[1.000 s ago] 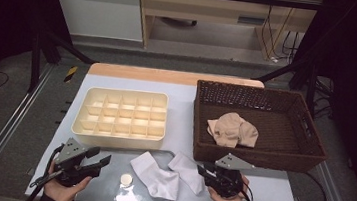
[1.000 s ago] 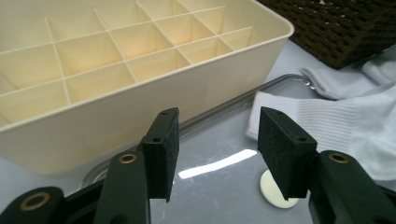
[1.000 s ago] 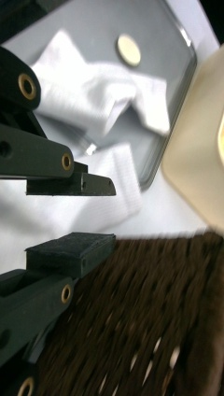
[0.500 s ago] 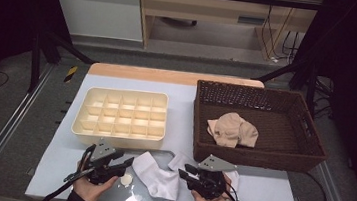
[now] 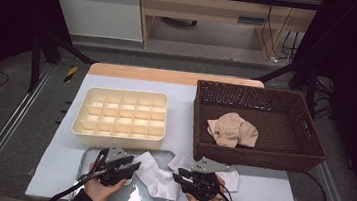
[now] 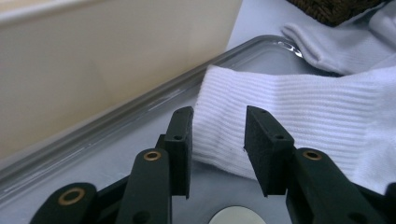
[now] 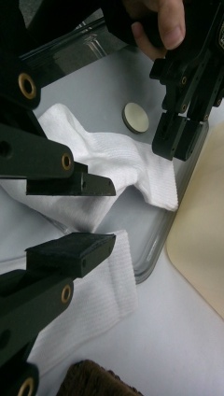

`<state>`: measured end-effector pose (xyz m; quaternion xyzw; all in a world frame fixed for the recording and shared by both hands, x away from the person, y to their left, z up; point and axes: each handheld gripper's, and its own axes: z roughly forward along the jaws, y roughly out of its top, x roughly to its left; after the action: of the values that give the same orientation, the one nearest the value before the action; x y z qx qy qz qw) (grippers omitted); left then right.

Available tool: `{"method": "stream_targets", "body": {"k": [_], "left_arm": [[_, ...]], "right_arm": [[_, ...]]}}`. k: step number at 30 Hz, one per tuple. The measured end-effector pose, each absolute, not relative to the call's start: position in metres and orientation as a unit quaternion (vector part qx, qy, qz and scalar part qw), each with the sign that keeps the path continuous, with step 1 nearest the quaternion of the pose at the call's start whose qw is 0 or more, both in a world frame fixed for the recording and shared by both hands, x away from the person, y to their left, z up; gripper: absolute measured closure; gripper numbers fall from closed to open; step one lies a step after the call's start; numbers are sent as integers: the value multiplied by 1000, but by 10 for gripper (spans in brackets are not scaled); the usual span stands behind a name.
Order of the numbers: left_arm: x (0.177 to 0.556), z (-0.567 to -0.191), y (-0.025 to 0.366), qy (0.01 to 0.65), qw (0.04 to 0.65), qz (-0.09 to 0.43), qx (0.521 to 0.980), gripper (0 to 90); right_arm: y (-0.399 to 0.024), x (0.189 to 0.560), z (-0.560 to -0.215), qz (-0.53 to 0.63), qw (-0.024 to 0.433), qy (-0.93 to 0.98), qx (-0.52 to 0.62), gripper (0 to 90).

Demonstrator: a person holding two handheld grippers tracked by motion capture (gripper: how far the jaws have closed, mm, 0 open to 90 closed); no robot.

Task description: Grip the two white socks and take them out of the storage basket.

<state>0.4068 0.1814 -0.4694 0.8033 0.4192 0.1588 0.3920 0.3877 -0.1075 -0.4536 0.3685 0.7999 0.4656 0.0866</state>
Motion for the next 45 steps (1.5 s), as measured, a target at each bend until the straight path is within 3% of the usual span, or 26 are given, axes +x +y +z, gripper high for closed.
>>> {"method": "stream_targets", "body": {"k": [4, 13, 18, 28, 31, 37, 40, 45], "left_arm": [[407, -471, 180, 421, 389, 162, 803, 659], [407, -473, 180, 424, 376, 169, 807, 839], [405, -472, 180, 420, 374, 165, 810, 890], [387, -462, 192, 422, 372, 157, 812, 896], [378, -463, 198, 418, 370, 157, 815, 891], [377, -464, 207, 417, 376, 161, 812, 715], [379, -466, 207, 417, 376, 157, 813, 696], [382, -471, 205, 424, 375, 144, 812, 771]], "right_arm": [[-105, 388, -456, 462, 84, 803, 367, 740], [-102, 390, -458, 455, 78, 811, 359, 858], [-102, 390, -458, 453, 78, 812, 360, 866], [-102, 392, -458, 450, 83, 811, 365, 847], [-100, 391, -458, 453, 84, 809, 364, 791], [-105, 388, -456, 463, 85, 802, 367, 739], [-106, 387, -458, 461, 82, 803, 369, 749], [-101, 389, -462, 446, 82, 813, 365, 864]]}}
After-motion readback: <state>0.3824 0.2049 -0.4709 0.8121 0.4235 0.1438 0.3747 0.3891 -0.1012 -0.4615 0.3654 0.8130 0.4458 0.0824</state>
